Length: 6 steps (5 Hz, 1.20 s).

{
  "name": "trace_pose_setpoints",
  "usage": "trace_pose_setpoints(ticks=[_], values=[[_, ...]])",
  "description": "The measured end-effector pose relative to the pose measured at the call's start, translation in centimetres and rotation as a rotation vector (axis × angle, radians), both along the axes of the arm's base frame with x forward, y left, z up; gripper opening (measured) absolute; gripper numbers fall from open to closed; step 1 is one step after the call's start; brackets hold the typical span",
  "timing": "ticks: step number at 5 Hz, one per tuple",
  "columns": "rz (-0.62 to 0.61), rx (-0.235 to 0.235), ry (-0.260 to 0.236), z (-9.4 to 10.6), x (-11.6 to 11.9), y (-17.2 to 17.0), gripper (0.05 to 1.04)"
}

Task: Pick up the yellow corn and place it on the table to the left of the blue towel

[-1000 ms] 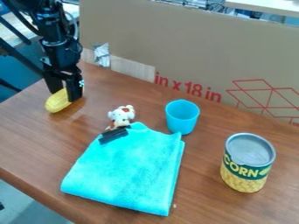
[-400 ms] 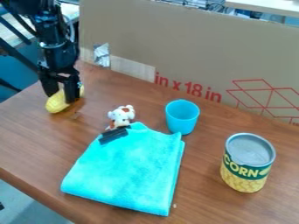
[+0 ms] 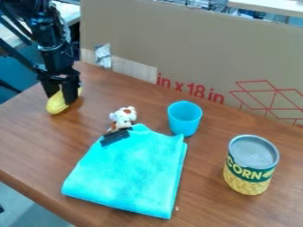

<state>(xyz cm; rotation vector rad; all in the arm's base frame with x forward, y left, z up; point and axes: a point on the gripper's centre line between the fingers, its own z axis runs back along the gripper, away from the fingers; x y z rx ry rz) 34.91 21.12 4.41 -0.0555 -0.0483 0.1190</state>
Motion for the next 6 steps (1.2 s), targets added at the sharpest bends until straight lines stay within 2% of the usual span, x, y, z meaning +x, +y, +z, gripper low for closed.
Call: trace_pose_setpoints(ticks=[1,2,3,4,5,6], values=[[0.022,-0.004,0.007,0.2,-0.4,-0.4,0.667],[0.048,-0.017,0.019,3.5,-1.9,-1.4,0.662],[0.101,0.001,0.062,7.7,-4.1,-3.0,0.66],[0.123,0.046,0.251,6.9,-6.6,-5.6,0.66],[0.05,0.083,0.363,4.2,-7.4,-7.6,0.66],[-0.056,0.095,0.378,1.1,-8.2,-10.2,0.66]])
